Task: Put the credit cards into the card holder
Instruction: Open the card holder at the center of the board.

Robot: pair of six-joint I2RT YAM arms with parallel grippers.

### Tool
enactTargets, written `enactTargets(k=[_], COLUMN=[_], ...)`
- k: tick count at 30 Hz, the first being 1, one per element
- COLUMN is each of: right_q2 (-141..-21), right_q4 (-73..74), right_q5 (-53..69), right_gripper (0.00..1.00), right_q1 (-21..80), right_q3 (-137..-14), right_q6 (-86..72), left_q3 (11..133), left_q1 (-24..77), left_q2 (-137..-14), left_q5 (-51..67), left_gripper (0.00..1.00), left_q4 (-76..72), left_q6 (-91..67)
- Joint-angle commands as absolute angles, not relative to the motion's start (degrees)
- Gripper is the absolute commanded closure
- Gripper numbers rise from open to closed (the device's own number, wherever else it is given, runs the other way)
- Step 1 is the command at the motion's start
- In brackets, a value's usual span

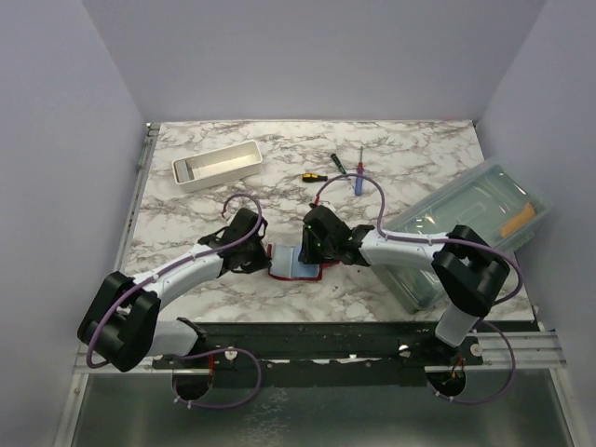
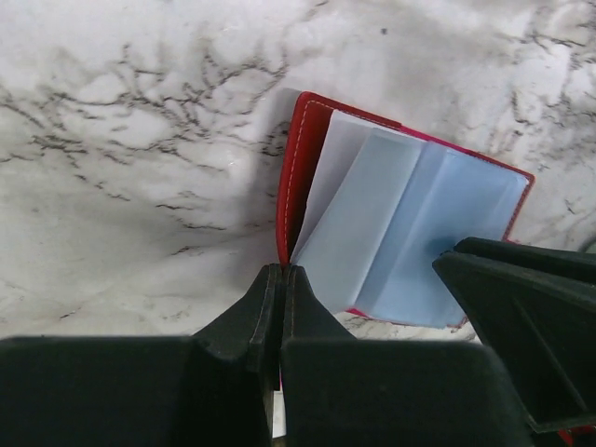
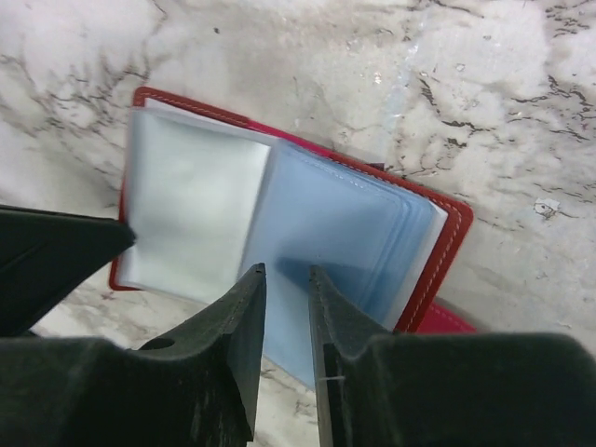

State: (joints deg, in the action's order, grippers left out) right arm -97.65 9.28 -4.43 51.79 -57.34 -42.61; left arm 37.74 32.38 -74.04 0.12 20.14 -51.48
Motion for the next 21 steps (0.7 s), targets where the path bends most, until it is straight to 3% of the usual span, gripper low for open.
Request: enactTargets(k=[1,9,14,21], right_q2=[-99.93,-100.71,-101.44,-99.2], right_q4=[3.83,2.82,6.45,9.57], right_q5=[-5.36,-7.89,-4.02,2.81], right_gripper=[0.73,0.78,0.78,0.74], right_q1=[51.59,51.59,51.64,51.69], right_q3=[-54.57,-49.52,-54.29,-61.26], right_q6=[-43.0,-44.83,-41.65,-41.51], left_q3=[34.72,31.07,32.82,33.73], left_q1=[30.7,24.25,21.82,21.45], left_q2=[-73.19,-73.73,-77.55,-73.48], left_q5=[-3.02,2.16,9.9,15.14], left_gripper=[1.0,0.99,0.82,0.7], left_q4=[19.45,19.04,18.44,18.9], left_q6=[-55.89,-55.63,-52.65,-51.91])
